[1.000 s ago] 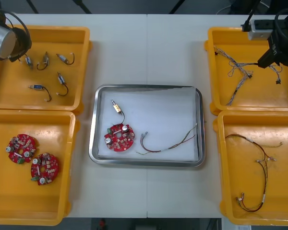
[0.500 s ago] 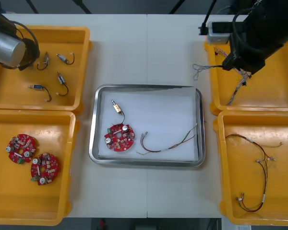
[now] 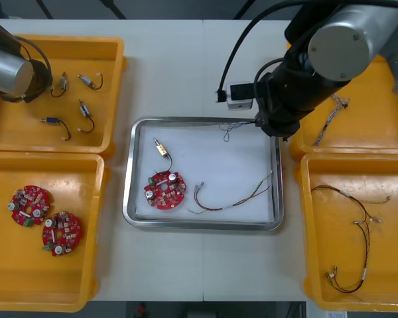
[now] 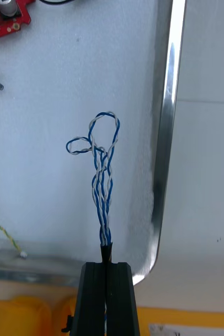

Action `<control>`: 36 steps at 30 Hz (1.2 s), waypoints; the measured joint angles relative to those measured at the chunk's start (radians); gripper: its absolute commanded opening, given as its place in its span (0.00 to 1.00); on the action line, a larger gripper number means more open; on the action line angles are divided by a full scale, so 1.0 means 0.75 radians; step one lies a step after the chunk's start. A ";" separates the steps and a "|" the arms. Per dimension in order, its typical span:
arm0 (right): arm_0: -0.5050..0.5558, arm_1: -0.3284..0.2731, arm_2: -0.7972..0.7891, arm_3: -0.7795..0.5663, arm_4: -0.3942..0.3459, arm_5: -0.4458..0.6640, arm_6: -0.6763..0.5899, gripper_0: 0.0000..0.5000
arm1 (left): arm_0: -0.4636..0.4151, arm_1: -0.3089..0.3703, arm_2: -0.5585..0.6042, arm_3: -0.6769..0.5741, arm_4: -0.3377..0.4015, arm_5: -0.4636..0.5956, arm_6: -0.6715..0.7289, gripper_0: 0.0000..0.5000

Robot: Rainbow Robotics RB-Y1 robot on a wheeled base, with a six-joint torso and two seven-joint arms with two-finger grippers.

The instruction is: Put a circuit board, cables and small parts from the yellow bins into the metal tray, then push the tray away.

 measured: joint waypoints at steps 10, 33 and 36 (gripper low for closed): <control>0.000 0.139 0.196 0.000 0.182 -0.132 -0.134 0.00 | -0.006 -0.003 -0.012 0.022 0.001 -0.011 0.000 0.85; 0.000 0.203 0.371 0.135 0.329 -0.247 -0.134 0.27 | -0.040 -0.003 -0.152 0.024 0.022 -0.046 0.000 0.00; 0.000 0.203 0.373 0.135 0.329 -0.247 -0.134 0.71 | -0.045 -0.002 -0.152 0.022 0.040 -0.041 0.000 0.00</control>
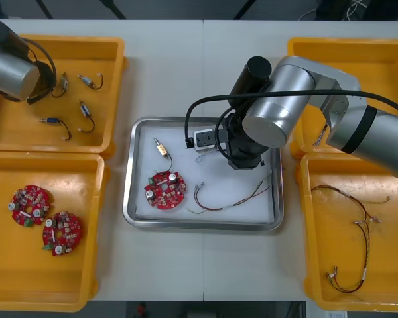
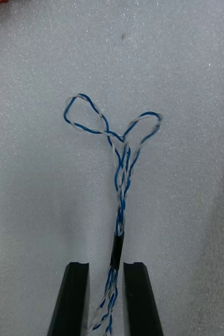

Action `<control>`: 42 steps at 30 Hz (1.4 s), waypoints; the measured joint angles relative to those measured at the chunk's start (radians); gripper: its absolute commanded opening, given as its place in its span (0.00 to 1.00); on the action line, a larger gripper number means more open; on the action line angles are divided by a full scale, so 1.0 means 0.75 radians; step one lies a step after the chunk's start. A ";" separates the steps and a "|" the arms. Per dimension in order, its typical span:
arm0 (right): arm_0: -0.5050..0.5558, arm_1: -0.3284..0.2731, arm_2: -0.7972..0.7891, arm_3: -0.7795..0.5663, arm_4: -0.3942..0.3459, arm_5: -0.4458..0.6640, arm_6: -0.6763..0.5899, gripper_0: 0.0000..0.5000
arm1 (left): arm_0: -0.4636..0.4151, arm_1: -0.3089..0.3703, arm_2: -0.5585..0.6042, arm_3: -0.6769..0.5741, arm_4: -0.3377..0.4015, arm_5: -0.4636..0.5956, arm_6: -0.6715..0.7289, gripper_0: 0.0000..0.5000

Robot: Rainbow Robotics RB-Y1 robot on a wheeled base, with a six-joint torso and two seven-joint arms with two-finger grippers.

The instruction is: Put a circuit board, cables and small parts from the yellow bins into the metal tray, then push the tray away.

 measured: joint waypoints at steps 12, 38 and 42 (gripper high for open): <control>0.000 -0.009 -0.033 -0.043 -0.010 0.101 0.000 1.00 | -0.019 0.009 0.042 -0.102 0.049 0.256 -0.011 0.00; 0.001 -0.053 -0.757 -0.111 -0.126 0.752 -0.574 1.00 | -0.019 0.125 0.571 -0.594 0.189 1.119 -0.142 0.00; 0.002 -0.105 -0.772 -0.111 -0.126 0.796 -0.618 1.00 | -0.019 0.126 0.605 -0.631 0.242 1.165 -0.142 0.00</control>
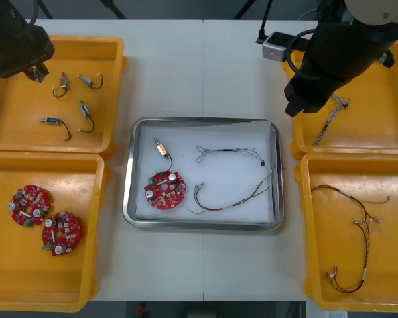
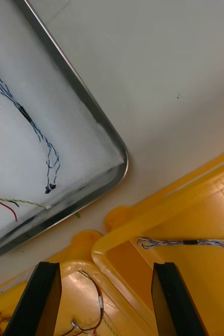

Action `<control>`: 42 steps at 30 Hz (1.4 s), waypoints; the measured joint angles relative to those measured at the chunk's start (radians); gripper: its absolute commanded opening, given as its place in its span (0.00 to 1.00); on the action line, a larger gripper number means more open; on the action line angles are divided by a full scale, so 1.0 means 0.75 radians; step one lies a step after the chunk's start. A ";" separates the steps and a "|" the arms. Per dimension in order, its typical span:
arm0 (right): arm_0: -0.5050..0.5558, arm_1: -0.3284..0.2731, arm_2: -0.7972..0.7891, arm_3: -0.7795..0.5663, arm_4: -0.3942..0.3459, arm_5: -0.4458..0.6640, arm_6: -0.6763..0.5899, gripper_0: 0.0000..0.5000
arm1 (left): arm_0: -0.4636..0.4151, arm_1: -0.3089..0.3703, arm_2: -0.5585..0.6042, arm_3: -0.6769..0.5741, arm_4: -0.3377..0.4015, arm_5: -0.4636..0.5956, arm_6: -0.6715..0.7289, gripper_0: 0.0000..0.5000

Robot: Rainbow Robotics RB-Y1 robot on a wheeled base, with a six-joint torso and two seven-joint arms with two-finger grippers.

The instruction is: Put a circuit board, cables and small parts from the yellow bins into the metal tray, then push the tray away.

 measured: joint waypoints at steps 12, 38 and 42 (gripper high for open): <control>0.205 -0.109 -0.244 -0.141 -0.001 0.065 -0.225 1.00 | 0.115 0.001 0.084 -0.363 0.093 0.005 0.120 0.00; 0.809 -0.220 -0.669 -0.497 0.035 0.069 -0.793 1.00 | 0.440 -0.497 0.056 -0.903 -0.341 0.113 0.568 0.00; 0.856 -0.230 -0.686 -0.498 0.065 0.069 -0.793 1.00 | 0.451 -0.551 -0.041 -0.895 -0.473 0.113 0.569 0.00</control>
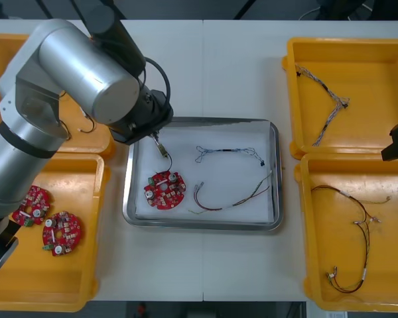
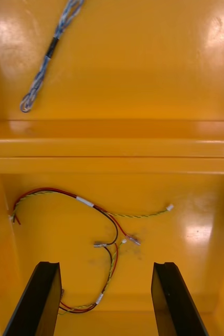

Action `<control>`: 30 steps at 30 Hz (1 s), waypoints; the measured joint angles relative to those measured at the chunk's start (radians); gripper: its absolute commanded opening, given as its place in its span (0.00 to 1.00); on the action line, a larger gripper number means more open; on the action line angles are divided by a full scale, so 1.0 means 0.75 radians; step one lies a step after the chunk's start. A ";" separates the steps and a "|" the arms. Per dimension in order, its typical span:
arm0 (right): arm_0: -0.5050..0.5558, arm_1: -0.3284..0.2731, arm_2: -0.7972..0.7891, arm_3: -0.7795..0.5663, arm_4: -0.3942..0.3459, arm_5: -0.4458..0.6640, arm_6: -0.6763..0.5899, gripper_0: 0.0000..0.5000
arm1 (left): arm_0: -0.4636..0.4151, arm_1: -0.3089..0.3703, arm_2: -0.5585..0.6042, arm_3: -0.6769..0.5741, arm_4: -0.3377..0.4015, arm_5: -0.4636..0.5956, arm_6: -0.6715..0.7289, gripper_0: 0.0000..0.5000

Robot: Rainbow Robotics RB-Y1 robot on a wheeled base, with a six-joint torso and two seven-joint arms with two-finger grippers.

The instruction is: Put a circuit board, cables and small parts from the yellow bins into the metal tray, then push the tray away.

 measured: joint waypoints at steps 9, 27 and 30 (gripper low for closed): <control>0.119 -0.005 -0.031 -0.001 0.033 -0.057 0.000 1.00 | 0.000 -0.062 -0.156 0.082 -0.115 -0.076 0.001 0.00; 0.181 -0.005 -0.034 -0.001 0.035 -0.136 0.000 1.00 | 0.000 -0.109 -0.309 0.178 -0.283 -0.283 0.048 0.00; 0.185 -0.005 -0.034 -0.001 0.035 -0.136 0.000 1.00 | 0.000 -0.116 -0.342 0.220 -0.306 -0.322 0.049 0.01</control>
